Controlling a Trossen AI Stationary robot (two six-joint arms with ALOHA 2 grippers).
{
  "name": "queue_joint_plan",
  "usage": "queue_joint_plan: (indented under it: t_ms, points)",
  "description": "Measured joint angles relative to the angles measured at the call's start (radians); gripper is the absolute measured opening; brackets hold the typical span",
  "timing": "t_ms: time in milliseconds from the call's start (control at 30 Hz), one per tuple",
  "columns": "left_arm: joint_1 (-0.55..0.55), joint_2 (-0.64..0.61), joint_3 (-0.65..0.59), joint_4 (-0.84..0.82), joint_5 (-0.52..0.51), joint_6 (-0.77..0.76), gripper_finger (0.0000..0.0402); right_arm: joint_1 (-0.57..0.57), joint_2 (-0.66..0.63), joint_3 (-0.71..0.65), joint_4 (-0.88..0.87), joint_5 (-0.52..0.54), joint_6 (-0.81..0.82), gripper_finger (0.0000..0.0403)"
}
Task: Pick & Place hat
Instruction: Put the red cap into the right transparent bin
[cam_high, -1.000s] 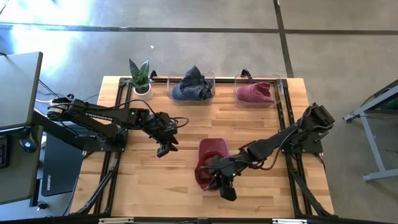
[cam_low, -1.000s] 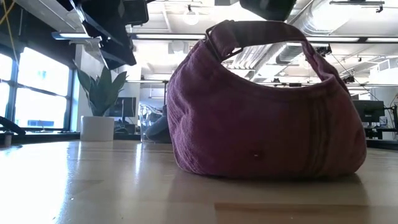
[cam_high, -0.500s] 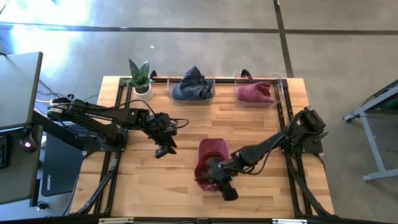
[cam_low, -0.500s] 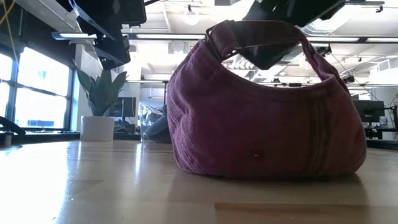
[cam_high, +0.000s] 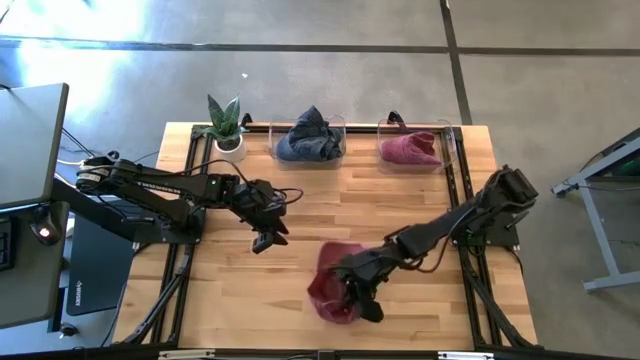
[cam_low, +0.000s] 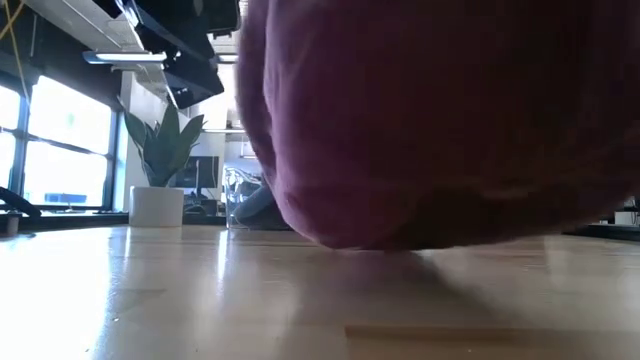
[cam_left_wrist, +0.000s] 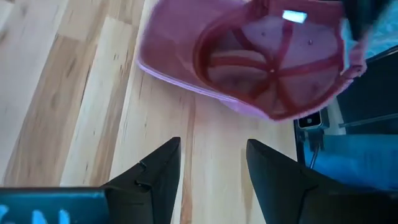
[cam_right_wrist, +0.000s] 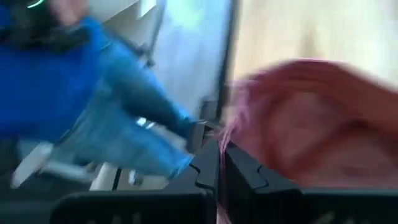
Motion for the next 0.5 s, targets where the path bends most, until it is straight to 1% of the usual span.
queue_joint_plan:
  t_ms: [100, 167, 267, 333, 433, 500]
  points:
    - [0.0, 0.0, 0.0, 0.021, -0.003, 0.017, 0.0178, -0.03, -0.019, -0.093, -0.019, 0.125, 0.086, 0.0016]
    - [0.0, 0.0, 0.0, 0.027, -0.002, 0.019, 0.0178, -0.058, -0.014, -0.173, -0.019, 0.196, 0.187, 0.0011]
    - [0.0, 0.0, 0.0, 0.023, -0.002, 0.016, 0.0178, -0.104, -0.014, -0.287, -0.005, 0.26, 0.37, 0.0005]
    - [0.0, 0.0, 0.0, 0.022, -0.001, 0.001, 0.0178, -0.124, -0.014, -0.349, -0.014, 0.307, 0.482, 0.0009]
    - [0.0, 0.0, 0.0, 0.013, 0.001, -0.009, 0.0178, -0.146, -0.014, -0.407, 0.004, 0.359, 0.566, 0.0016]
    - [0.0, 0.0, 0.0, 0.01, 0.002, -0.015, 0.0178, -0.162, -0.015, -0.431, 0.04, 0.363, 0.572, 0.0018]
